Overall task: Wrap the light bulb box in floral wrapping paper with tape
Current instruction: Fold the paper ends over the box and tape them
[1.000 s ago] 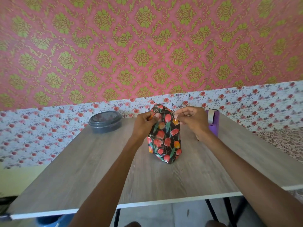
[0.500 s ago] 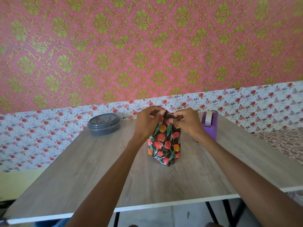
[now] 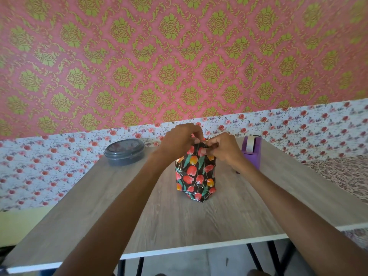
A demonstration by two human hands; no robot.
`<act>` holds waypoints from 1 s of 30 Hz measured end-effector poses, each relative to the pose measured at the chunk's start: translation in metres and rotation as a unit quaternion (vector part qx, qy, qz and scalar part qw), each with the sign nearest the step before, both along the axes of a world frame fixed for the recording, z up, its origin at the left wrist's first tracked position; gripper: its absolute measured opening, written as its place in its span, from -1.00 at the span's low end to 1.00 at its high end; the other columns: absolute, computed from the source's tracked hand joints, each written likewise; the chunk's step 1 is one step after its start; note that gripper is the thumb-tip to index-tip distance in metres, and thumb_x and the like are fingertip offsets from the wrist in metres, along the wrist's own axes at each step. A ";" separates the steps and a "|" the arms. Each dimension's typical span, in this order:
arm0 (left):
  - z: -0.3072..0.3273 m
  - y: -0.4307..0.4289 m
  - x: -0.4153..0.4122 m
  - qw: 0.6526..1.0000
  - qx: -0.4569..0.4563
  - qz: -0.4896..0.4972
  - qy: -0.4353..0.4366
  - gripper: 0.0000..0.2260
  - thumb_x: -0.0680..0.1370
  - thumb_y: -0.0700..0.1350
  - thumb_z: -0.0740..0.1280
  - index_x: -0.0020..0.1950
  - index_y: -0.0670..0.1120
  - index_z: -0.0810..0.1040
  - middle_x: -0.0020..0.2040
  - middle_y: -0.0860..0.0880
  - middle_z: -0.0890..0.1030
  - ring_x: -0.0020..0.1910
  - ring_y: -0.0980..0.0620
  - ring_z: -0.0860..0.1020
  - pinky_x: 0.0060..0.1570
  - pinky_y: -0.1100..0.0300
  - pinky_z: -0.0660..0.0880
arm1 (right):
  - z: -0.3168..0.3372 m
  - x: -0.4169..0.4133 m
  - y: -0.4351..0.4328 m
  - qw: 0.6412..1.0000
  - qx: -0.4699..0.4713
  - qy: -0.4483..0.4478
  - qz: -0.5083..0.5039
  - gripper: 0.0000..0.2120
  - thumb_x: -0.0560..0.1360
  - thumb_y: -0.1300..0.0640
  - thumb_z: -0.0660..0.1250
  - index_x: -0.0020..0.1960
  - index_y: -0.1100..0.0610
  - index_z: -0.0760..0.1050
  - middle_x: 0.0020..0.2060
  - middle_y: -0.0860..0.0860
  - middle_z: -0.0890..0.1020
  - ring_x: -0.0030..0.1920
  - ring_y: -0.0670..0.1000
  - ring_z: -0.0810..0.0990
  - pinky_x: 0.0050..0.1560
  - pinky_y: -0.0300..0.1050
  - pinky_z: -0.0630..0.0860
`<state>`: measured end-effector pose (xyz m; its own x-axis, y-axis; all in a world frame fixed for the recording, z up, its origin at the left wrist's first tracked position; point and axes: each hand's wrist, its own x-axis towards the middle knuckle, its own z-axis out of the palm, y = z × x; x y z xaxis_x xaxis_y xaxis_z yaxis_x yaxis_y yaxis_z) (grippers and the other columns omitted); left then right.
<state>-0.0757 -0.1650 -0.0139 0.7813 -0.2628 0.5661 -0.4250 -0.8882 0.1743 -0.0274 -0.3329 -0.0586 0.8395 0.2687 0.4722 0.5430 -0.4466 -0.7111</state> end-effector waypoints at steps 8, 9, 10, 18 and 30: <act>0.031 0.006 0.006 0.992 0.119 0.033 0.010 -0.88 0.52 -0.36 0.27 -0.05 -0.18 0.54 -0.18 -0.06 0.59 -0.16 -0.07 0.59 -0.25 0.19 0.40 | -0.004 -0.005 0.001 1.000 -0.016 -0.003 0.004 -0.79 0.30 0.10 0.62 -0.14 0.18 0.72 -0.41 -0.20 0.58 -0.46 -0.30 0.46 -0.28 -0.36 0.35; 0.033 0.006 0.007 0.995 0.091 0.024 0.024 -0.89 0.52 -0.37 0.28 -0.06 -0.20 0.55 -0.19 -0.07 0.60 -0.15 -0.06 0.60 -0.24 0.19 0.41 | -0.005 -0.005 0.001 1.000 -0.016 -0.005 0.005 -0.79 0.29 0.10 0.62 -0.13 0.17 0.72 -0.41 -0.19 0.58 -0.45 -0.28 0.46 -0.29 -0.37 0.34; 0.033 0.008 0.007 0.997 0.061 0.013 0.048 -0.91 0.53 -0.36 0.30 -0.06 -0.21 0.56 -0.17 -0.08 0.61 -0.11 -0.05 0.61 -0.21 0.18 0.44 | -0.005 -0.006 0.001 1.000 -0.016 -0.006 0.005 -0.78 0.29 0.09 0.62 -0.12 0.18 0.72 -0.39 -0.18 0.59 -0.44 -0.27 0.45 -0.30 -0.39 0.33; -0.008 0.018 0.001 0.994 -0.098 -0.015 0.055 -0.93 0.48 -0.15 0.48 -0.12 -0.15 0.69 -0.29 0.00 0.64 -0.35 0.19 0.56 -0.19 0.20 0.51 | 0.003 -0.014 -0.004 0.998 -0.008 0.013 0.068 -0.60 0.31 0.13 0.61 0.13 0.00 0.65 -0.43 -0.16 0.57 -0.43 -0.30 0.49 -0.26 -0.38 0.36; -0.045 0.032 -0.019 0.995 -0.042 0.065 0.069 -0.65 0.41 -0.13 0.55 0.17 -0.13 0.63 -0.08 0.03 0.50 -0.08 -0.01 0.50 -0.23 0.26 0.31 | -0.001 -0.013 -0.015 0.992 -0.113 -0.042 0.041 -0.62 0.31 0.16 0.61 0.10 0.17 0.66 0.03 -0.03 0.66 -0.02 0.01 0.64 0.09 -0.15 0.53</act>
